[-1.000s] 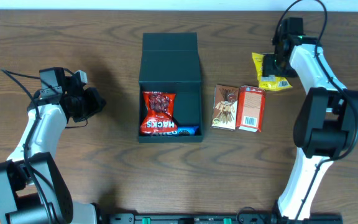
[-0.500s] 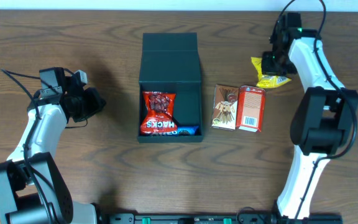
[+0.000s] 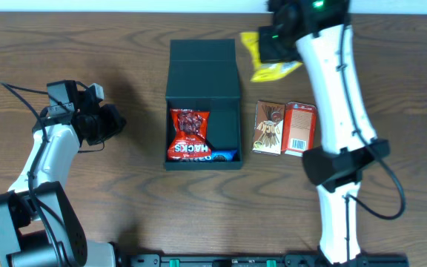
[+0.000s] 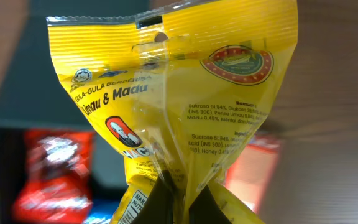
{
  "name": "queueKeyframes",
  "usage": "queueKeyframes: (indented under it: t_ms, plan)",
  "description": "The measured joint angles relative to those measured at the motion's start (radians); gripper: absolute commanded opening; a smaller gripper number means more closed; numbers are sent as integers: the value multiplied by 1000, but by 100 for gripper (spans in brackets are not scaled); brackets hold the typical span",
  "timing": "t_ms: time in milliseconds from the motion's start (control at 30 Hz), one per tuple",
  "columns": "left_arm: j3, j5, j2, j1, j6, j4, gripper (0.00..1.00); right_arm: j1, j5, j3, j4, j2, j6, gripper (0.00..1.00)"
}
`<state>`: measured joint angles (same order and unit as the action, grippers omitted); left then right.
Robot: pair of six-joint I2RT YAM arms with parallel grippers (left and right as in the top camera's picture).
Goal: Pack container
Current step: 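Lower the yellow bag into the box beside the Hacks bag, release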
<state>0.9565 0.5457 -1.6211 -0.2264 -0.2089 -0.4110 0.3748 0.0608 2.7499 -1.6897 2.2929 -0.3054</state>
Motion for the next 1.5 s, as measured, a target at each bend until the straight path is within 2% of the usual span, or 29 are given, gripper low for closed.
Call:
queueKeyframes:
  t_ms: [133,333,467,700,900,1100,1133,1167,1300,1333,1367,1433,1467,1500]
  plan:
    - [0,0,0,0,0,0,6,131,-42,-63,0,-2,-64,2]
    - [0,0,0,0,2,0,6,268,-47,-363,88,-1,-198,2]
    - [0,0,0,0,5,0,6,328,-52,-489,170,1,-247,2]
    - [0,0,0,0,8,0,6,323,-8,-623,252,1,-374,2]
    - [0,0,0,0,8,-1,6,322,58,-742,387,1,-473,2]
    - [0,0,0,0,8,-5,6,322,117,-863,506,-9,-519,1]
    - [0,0,0,0,8,-5,6,322,117,-871,510,-16,-522,7]
    - [0,0,0,0,8,-4,6,322,117,-877,515,-18,-524,20]
    - [0,0,0,0,8,-5,6,321,122,-871,499,-17,-499,47]
    - [0,0,0,0,8,-5,6,320,121,-854,475,-14,-482,64]
    - [0,0,0,0,8,-4,6,320,120,-827,454,-13,-469,74]
    - [0,0,0,0,8,-5,6,317,119,-745,407,-10,-433,76]
    - [0,0,0,0,8,-5,6,315,118,-700,391,-11,-418,69]
    - [0,0,0,0,8,-5,6,315,118,-656,375,-12,-401,46]
